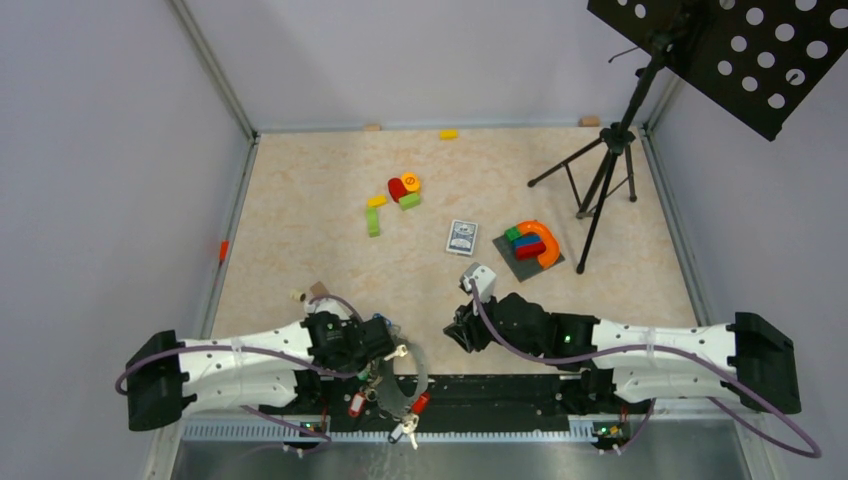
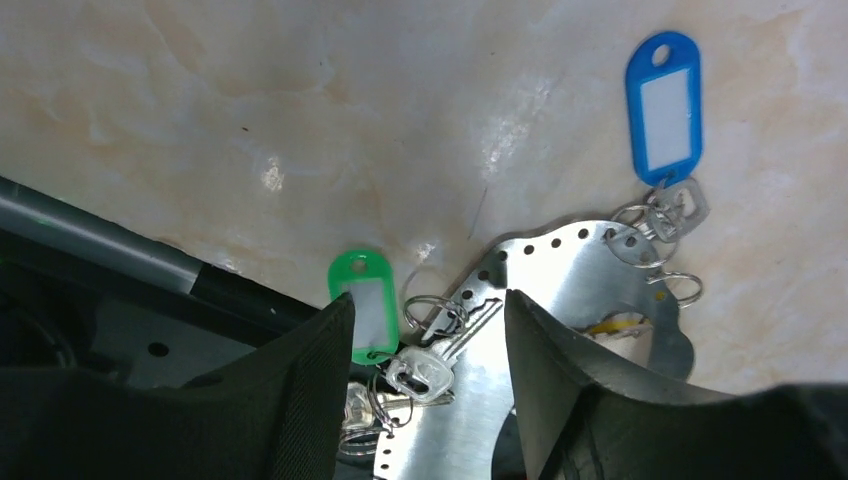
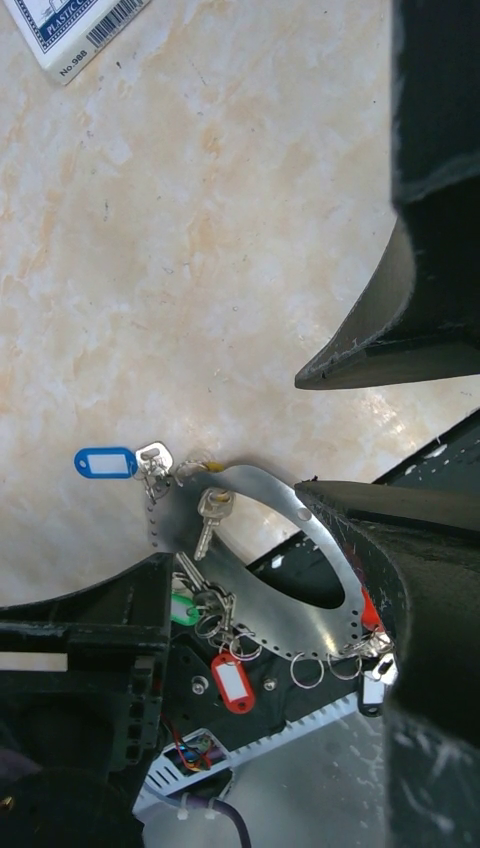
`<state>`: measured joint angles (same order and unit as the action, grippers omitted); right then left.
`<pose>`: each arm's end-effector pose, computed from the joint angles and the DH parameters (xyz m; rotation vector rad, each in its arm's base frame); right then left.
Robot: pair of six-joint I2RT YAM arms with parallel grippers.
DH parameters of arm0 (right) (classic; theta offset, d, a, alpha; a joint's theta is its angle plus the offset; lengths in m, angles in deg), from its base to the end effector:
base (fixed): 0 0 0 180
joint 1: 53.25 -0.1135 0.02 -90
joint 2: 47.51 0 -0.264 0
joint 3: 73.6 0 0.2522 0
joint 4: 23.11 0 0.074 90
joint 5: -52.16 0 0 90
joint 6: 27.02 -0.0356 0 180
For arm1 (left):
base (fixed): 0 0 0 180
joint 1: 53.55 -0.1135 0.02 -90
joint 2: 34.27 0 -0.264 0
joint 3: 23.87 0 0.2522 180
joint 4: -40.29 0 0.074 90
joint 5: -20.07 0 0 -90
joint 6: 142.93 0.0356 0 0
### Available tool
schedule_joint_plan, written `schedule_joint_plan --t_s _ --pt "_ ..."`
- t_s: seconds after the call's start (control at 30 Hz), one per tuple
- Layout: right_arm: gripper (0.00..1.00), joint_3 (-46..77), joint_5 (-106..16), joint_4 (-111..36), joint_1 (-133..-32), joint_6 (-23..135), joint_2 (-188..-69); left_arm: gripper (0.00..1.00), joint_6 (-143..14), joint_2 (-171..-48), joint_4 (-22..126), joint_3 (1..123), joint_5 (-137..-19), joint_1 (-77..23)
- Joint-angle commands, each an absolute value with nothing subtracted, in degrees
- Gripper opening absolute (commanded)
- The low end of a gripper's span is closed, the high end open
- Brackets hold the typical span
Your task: Remove the keys from the keyring
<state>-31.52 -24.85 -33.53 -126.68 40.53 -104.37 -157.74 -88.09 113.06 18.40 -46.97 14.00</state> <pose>0.0698 0.2065 0.2239 -0.7651 1.9566 0.8275 0.0594 -0.1073 0.1698 -0.8994 2.5817 -0.0983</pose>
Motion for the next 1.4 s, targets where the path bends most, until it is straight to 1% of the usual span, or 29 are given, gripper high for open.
schedule_joint_plan --t_s 0.0,0.1,0.23,0.3,0.43,0.5,0.6,0.73,0.83,0.87,0.93,1.0,1.03,1.07,1.1,1.17,1.2,1.3,1.37 --pt "0.38 -29.9 -24.3 -32.8 -126.8 39.6 -104.1 0.6 -154.7 -90.3 101.9 14.2 -52.8 14.6" --pt "0.38 -30.1 -23.3 -33.4 -126.8 39.4 -103.4 0.59 -152.4 -93.7 95.3 13.5 -54.7 16.6" --pt "0.38 -30.3 -21.3 -34.1 -126.8 39.2 -101.4 0.57 -148.7 -100.5 87.2 15.8 -53.8 18.5" --pt "0.38 -30.4 -19.8 -34.7 -126.8 39.2 -100.1 0.51 -146.3 -105.3 82.6 17.7 -52.8 18.6" --pt "0.38 -29.9 -15.8 -37.9 -126.8 38.4 -96.7 0.23 -141.8 -116.9 76.0 24.6 -50.0 18.4" --pt "0.38 -29.9 -13.8 -39.8 -126.8 37.9 -94.2 0.17 -138.7 -122.5 75.1 29.8 -49.4 17.6" --pt "0.38 -30.5 -10.5 -42.4 -126.7 36.3 -89.8 0.17 -133.7 -127.9 73.4 35.5 -50.8 14.8" --pt "0.38 -32.3 -6.4 -46.5 -126.8 32.7 -83.4 0.16 -129.2 -126.3 71.1 35.6 -52.5 9.3" --pt "0.38 -33.6 -4.6 -49.7 -126.8 30.2 -79.8 0.15 -127.5 -121.9 73.9 32.6 -51.1 5.9" --pt "0.38 -33.9 -4.4 -50.6 -126.8 29.5 -79.1 0.14 -127.1 -119.4 75.1 31.6 -50.6 5.1" --pt "0.38 -34.2 -4.0 -52.2 -126.7 28.4 -78.8 0.1 -126.6 -115.8 77.1 29.2 -49.4 4.5" --pt "0.38 -34.4 -3.9 -52.7 -126.8 27.9 -79.6 0.08 -126.6 -112.7 78.5 26.9 -49.3 4.4" --pt "0.38 -34.4 -4.1 -52.5 -126.7 27.9 -80.4 0.09 -126.6 -111.5 79.2 26.1 -49.4 4.4" --pt "0.38 -34.3 -4.4 -52.2 -126.8 27.9 -81.2 0.13 -126.6 -110.3 79.9 25.3 -49.6 4.4" --pt "0.38 -34.1 -4.8 -51.7 -126.8 28.1 -82.4 0.25 -126.6 -109.5 80.4 24.5 -49.7 4.4" --pt "0.4 -33.4 -5.9 -50.8 -126.8 28.5 -85.2 0.54 -126.8 -107.6 81.1 23.4 -49.9 4.5" --pt "0.41 -33.0 -6.4 -50.2 -126.7 28.9 -86.7 0.6 -126.8 -106.7 81.4 23.1 -49.9 4.5" --pt "0.42 -31.2 -8.2 -49.2 -126.8 29.5 -91.5 0.67 -126.8 -104.6 83.2 23.2 -48.7 4.5" --pt "0.43 -30.3 -9.3 -48.5 -126.8 29.6 -94.5 0.68 -126.2 -103.1 84.1 23.4 -47.8 4.4"
